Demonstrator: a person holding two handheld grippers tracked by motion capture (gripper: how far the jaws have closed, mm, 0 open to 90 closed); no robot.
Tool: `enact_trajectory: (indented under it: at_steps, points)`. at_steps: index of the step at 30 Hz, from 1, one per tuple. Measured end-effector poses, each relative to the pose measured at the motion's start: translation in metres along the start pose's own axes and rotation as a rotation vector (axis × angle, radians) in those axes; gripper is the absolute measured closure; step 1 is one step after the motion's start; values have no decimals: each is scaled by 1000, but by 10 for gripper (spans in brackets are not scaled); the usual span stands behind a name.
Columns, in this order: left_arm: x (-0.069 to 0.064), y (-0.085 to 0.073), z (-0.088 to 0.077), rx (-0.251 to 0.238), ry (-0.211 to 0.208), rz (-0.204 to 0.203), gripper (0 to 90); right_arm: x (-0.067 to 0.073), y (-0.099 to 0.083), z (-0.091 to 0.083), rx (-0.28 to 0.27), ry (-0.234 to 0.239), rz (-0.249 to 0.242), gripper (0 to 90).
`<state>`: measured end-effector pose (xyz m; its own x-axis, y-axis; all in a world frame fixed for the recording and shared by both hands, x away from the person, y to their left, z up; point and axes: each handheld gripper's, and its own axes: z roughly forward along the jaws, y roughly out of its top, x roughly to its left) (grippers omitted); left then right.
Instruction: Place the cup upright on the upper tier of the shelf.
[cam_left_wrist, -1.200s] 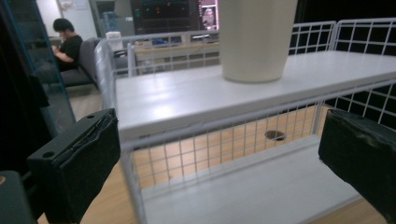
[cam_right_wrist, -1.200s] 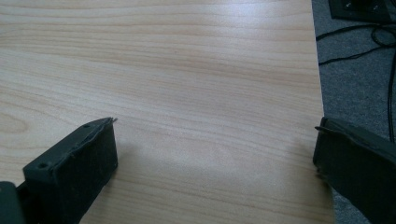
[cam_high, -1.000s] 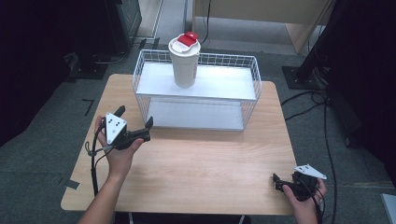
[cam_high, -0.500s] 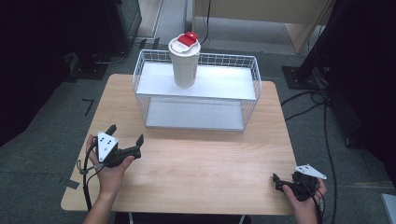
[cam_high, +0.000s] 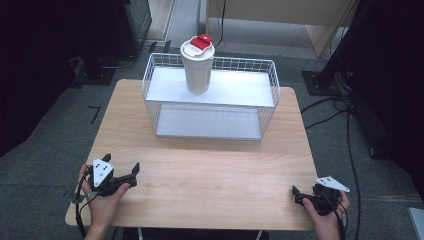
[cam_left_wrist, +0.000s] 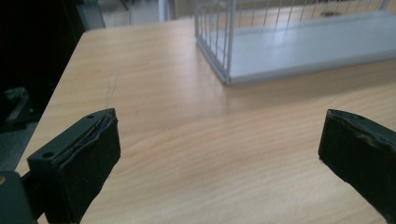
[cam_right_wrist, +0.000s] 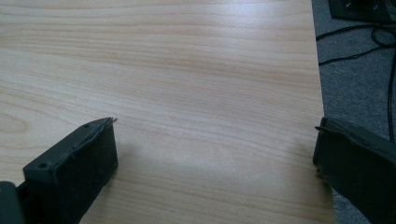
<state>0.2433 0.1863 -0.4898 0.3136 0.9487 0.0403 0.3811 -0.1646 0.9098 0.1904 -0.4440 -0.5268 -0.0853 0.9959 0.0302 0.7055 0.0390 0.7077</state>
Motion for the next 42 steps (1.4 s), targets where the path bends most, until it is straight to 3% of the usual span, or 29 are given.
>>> enact_trajectory:
  at_steps: [15,21,24,29,30,32,38,39,42]
  points:
    - [20,-28,-8,168,19,14,0,0,0,0,2,0,-1,0]
    - [25,-32,-9,225,55,44,0,0,0,0,2,0,0,0]
    - [28,-33,-8,258,74,40,0,0,0,0,2,0,0,0]
    - [28,-33,-6,294,76,45,0,0,0,0,2,0,-1,0]
    - [26,-33,-3,332,76,59,0,0,0,0,2,0,0,0]
    - [25,-33,-1,347,75,65,0,0,0,0,1,0,0,0]
    - [25,-32,0,362,34,47,0,0,0,0,1,-1,-1,0]
    - [28,-32,2,388,-35,9,0,0,0,0,2,0,0,0]
    - [28,-32,3,392,-42,-4,0,0,0,0,2,-1,0,0]
